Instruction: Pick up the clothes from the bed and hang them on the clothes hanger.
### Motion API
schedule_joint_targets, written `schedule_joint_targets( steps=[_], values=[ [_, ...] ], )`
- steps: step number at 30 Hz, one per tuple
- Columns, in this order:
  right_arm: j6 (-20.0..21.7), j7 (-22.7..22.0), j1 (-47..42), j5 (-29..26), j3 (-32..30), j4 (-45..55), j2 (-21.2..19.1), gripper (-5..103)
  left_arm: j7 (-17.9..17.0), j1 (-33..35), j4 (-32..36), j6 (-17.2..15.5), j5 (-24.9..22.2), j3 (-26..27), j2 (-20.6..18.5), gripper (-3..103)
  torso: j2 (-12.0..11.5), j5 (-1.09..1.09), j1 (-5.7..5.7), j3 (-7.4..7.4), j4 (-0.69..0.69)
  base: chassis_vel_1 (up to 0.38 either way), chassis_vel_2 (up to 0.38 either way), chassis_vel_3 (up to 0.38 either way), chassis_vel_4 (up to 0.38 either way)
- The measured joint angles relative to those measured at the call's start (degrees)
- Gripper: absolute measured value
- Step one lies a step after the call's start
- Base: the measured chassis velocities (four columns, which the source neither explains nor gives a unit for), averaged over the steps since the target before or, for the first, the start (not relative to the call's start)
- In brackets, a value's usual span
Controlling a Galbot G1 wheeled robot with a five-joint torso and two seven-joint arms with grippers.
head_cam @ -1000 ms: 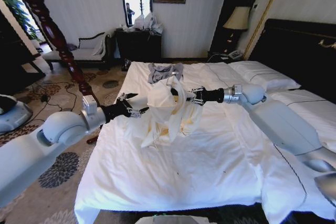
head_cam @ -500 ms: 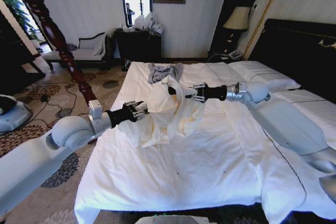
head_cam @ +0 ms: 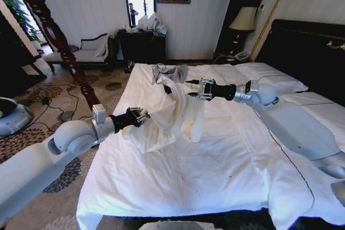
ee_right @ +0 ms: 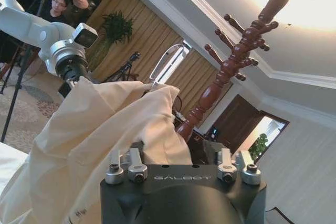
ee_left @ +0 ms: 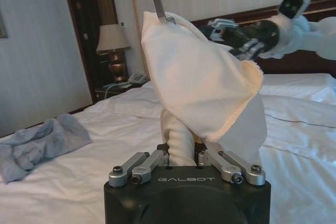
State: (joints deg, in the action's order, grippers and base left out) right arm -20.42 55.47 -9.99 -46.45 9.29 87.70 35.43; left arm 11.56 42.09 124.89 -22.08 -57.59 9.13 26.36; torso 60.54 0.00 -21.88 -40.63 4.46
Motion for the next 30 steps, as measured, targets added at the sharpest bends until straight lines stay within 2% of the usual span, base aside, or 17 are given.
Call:
schedule_joint_targets(
  steps=[1,4,5,6,7,8,9,10,12,13,16,18,20,22,23,26,30],
  values=[
    [-0.1,0.0,0.0,0.0,-0.2,-0.3,-0.1,67,-0.2,0.0,-0.6,0.1,0.2,0.3,0.2,18,0.0,0.00,0.00,0.00,0.00,0.000,0.000,0.000,0.000],
    [-0.2,-0.7,-0.2,-0.2,-0.7,-0.9,-0.1,67,-0.6,0.0,-1.5,0.2,0.6,0.7,0.6,18,0.0,0.00,0.00,0.00,-0.01,0.000,0.000,0.000,0.000],
    [-0.1,-3.4,-0.5,-0.6,-1.1,-1.5,-0.2,78,-1.4,0.1,-2.5,0.2,1.0,1.4,1.1,18,0.0,0.00,0.00,0.00,-0.01,0.000,0.000,0.000,0.000],
    [0.1,-5.2,-0.6,-1.0,-1.3,-1.7,-0.4,78,-1.8,0.1,-2.9,0.2,1.1,1.7,1.3,18,0.0,0.00,0.00,0.00,-0.01,0.000,0.000,0.000,0.000],
    [0.1,-5.2,-0.6,-1.0,-1.3,-1.7,-0.4,78,-1.8,0.1,-2.9,0.2,1.1,1.7,1.3,18,0.0,0.00,0.00,0.00,-0.01,0.000,0.000,0.000,0.000],
    [0.9,-8.2,-1.0,-2.1,-1.7,-1.8,-0.6,89,-2.6,-0.1,-3.6,0.2,1.5,2.4,1.6,18,0.0,-0.01,0.00,0.00,-0.01,0.000,0.000,0.000,0.000],
    [2.4,-11.6,-1.5,-3.5,-2.1,-1.8,-0.8,89,-3.9,-0.6,-4.5,0.0,1.6,3.4,1.9,18,0.0,-0.01,0.00,0.00,0.01,0.000,0.000,0.000,0.000],
    [3.8,-14.8,-2.1,-4.2,-2.5,-1.6,-1.0,98,-5.5,-1.5,-5.3,-0.4,0.7,4.6,2.0,18,0.0,-0.02,0.00,0.00,0.01,0.000,0.000,0.000,0.000],
    [5.8,-19.7,-3.5,-4.1,-3.2,-1.0,-1.1,98,-8.3,-3.5,-6.6,-1.8,-3.0,6.7,1.7,18,0.0,0.00,0.00,0.00,0.01,0.000,0.000,0.000,0.000],
    [5.8,-19.7,-3.5,-4.1,-3.2,-1.0,-1.1,98,-8.3,-3.5,-6.6,-1.8,-3.0,6.7,1.7,18,0.0,0.00,0.00,0.00,0.01,0.000,0.000,0.000,0.000],
    [6.4,-22.9,-5.3,-0.6,-3.6,-0.8,0.3,100,-10.5,-6.0,-9.0,-4.3,-8.6,10.4,-0.7,18,0.0,0.00,0.00,0.00,0.03,0.000,0.000,0.000,0.000],
    [6.4,-23.2,-5.6,0.4,-3.4,-0.9,1.5,100,-11.1,-6.3,-9.8,-5.3,-10.5,11.9,-1.7,18,0.0,0.00,0.00,0.00,0.03,0.000,0.000,0.000,0.000],
    [6.3,-23.3,-6.1,1.8,-2.7,-1.0,3.9,100,-12.4,-7.1,-11.9,-7.3,-14.4,14.3,-3.4,18,0.0,0.00,-0.01,0.00,-0.05,0.000,0.000,0.000,0.000],
    [5.9,-23.3,-7.2,3.4,-2.3,-1.0,5.9,100,-13.2,-10.5,-15.7,-8.6,-17.1,14.5,-4.0,18,0.0,-0.05,0.00,0.00,-0.09,0.000,0.000,0.000,0.000],
    [5.9,-23.3,-7.2,3.4,-2.3,-1.0,5.9,100,-13.2,-10.5,-15.7,-8.6,-17.1,14.5,-4.0,18,0.0,-0.05,0.00,0.00,-0.09,0.000,0.000,0.000,0.000],
    [5.3,-23.1,-8.2,5.7,-1.7,-1.5,8.5,100,-13.5,-16.4,-21.9,-9.5,-19.2,13.8,-4.6,18,0.0,0.00,-0.01,0.00,0.04,0.000,0.000,0.000,0.000],
    [4.7,-23.0,-10.1,7.0,-2.0,-1.5,9.9,100,-13.5,-21.7,-27.4,-10.7,-20.1,12.3,-4.8,18,0.0,-0.02,-0.01,-0.01,-0.03,0.000,0.000,0.000,0.000]
  ],
)
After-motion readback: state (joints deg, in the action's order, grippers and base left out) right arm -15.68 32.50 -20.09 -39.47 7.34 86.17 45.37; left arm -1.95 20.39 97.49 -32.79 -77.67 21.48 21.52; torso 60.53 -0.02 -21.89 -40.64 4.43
